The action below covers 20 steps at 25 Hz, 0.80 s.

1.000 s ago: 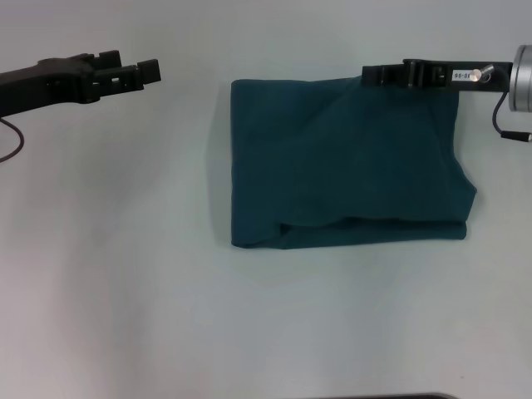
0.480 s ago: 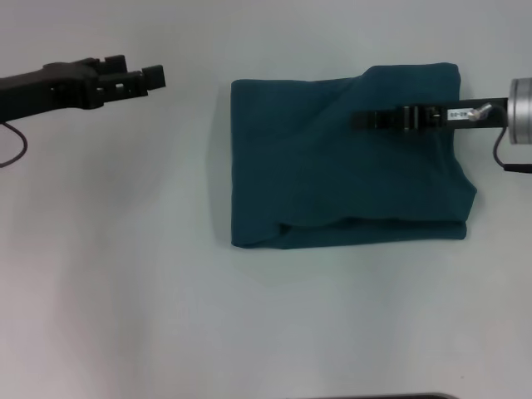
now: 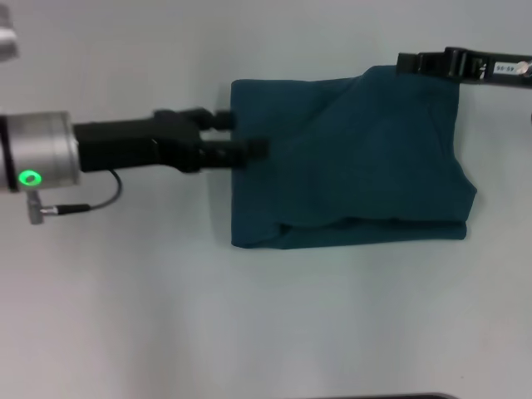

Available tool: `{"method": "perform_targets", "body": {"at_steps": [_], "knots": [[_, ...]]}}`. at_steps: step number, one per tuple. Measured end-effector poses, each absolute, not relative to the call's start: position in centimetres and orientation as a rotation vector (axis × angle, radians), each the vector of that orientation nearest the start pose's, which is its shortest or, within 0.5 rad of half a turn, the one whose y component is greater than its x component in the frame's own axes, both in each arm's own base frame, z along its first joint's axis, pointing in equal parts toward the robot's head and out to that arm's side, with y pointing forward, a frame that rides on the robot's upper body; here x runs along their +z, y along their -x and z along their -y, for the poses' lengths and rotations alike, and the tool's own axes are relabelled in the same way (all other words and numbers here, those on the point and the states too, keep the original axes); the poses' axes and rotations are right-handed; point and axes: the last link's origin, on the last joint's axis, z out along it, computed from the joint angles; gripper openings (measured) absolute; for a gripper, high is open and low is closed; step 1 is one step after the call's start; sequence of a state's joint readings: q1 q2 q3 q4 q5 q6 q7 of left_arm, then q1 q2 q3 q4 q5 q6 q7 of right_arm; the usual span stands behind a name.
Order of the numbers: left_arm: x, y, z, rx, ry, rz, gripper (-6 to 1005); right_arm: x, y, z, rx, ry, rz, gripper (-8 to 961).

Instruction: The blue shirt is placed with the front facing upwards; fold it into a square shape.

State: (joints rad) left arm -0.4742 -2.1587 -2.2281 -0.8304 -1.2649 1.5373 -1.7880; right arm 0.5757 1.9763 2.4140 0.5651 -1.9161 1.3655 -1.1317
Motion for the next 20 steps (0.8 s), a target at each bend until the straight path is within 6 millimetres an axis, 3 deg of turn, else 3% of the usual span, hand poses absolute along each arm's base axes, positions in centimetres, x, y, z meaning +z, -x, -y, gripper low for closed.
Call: {"method": "perform_targets", "body": {"at_steps": [5, 20], "knots": [[-4.3, 22.0, -31.4, -0.773, 2.834, 1.019, 951, 3.7, -28.1, -37.1, 0.767, 2.314, -1.467, 14], [-8.5, 21.1, -30.1, -0.838, 2.936, 1.03, 951, 3.5, -28.1, -37.1, 0.767, 2.315, -1.474, 19]]}}
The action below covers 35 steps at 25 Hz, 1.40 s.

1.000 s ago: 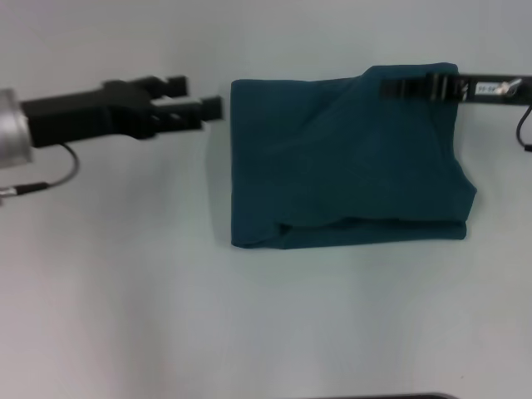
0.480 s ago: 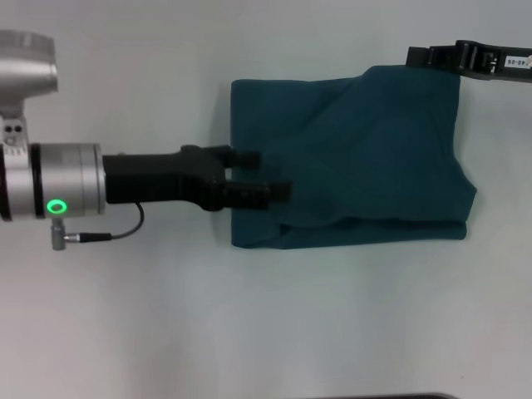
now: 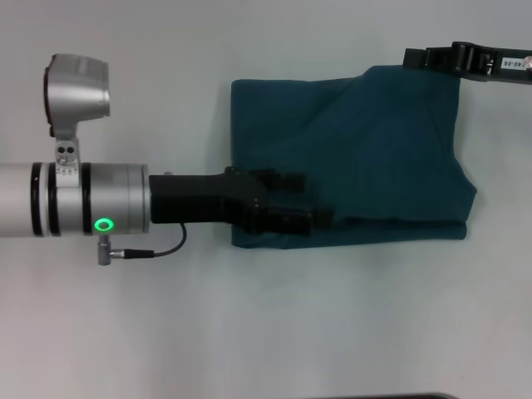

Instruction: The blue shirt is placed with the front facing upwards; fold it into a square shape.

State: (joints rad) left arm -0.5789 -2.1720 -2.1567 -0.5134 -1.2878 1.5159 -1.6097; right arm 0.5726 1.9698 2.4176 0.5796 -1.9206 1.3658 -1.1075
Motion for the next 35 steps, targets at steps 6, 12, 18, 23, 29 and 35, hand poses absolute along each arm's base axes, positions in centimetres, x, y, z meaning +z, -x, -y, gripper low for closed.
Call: {"method": "perform_targets", "body": {"at_steps": [6, 12, 18, 23, 29, 35], "knots": [[-9.2, 20.5, -31.2, -0.871, 2.875, 1.034, 952, 3.2, -27.8, -37.2, 0.768, 2.326, -1.469, 21], [-10.5, 20.4, -31.3, -0.776, 2.904, 1.035, 951, 3.2, -27.6, -37.3, 0.768, 2.327, -1.465, 23], [-11.7, 20.6, -30.8, -0.683, 2.945, 1.044, 952, 3.2, -27.5, -37.4, 0.774, 2.326, -1.458, 25], [-12.1, 20.8, -30.5, -0.619, 2.976, 1.038, 951, 3.2, -27.4, -37.5, 0.777, 2.33, -1.454, 27], [-12.1, 21.1, -30.4, -0.594, 2.974, 1.056, 951, 3.3, -27.3, -37.5, 0.781, 2.33, -1.454, 29], [-12.3, 21.5, -30.4, -0.54, 2.978, 1.063, 952, 3.3, -27.3, -37.5, 0.782, 2.331, -1.456, 31]]}}
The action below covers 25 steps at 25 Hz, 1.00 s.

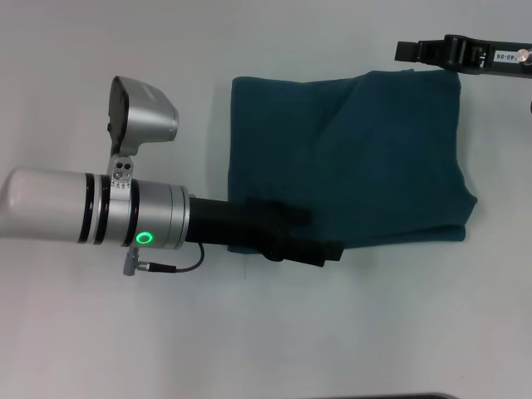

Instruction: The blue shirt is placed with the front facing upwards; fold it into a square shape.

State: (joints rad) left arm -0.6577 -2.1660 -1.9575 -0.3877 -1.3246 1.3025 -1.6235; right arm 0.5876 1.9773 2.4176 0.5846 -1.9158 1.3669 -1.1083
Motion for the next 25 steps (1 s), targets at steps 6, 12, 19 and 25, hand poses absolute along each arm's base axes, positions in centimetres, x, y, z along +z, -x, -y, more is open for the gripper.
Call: {"method": "perform_targets", "body": {"at_steps": [6, 12, 19, 25], "knots": [[-11.7, 21.2, -30.0, -0.583, 3.017, 1.058, 951, 3.4, -27.4, -37.5, 0.781, 2.329, -1.458, 33], [-8.0, 20.1, -29.8, -0.748, 3.065, 1.029, 951, 3.6, -27.6, -37.4, 0.776, 2.324, -1.457, 35], [-3.6, 23.0, -32.4, -0.71, 2.814, 1.291, 952, 3.7, -27.9, -37.3, 0.768, 2.321, -1.46, 37], [-2.1, 25.5, -33.4, -0.604, 2.659, 1.45, 952, 3.8, -28.0, -37.3, 0.763, 2.322, -1.454, 39]]}}
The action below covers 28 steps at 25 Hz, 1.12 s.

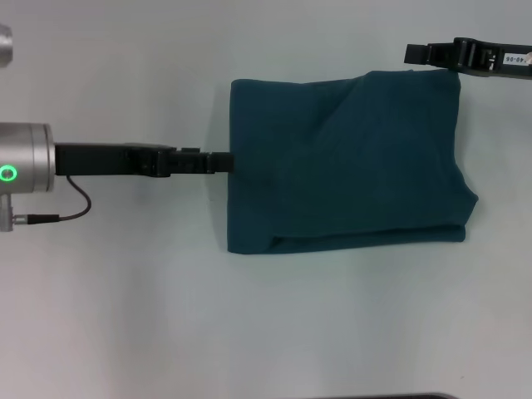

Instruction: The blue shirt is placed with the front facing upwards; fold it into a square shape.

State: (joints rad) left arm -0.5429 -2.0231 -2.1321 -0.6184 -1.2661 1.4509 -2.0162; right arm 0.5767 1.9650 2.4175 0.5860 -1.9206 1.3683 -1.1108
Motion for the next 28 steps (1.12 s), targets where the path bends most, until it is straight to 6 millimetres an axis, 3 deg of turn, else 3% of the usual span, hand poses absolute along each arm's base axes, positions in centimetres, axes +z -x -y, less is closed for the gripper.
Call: {"method": "perform_targets", "body": {"at_steps": [7, 20, 28], "knots": [[-2.9, 26.5, -33.4, -0.511, 2.625, 1.504, 951, 4.0, -28.0, -37.3, 0.759, 2.32, -1.448, 42], [-6.0, 25.0, -32.9, -0.42, 2.697, 1.504, 952, 4.1, -28.2, -37.3, 0.755, 2.319, -1.446, 46], [-6.4, 24.6, -32.9, -0.405, 2.715, 1.492, 951, 4.1, -28.1, -37.2, 0.758, 2.326, -1.451, 49]]}}
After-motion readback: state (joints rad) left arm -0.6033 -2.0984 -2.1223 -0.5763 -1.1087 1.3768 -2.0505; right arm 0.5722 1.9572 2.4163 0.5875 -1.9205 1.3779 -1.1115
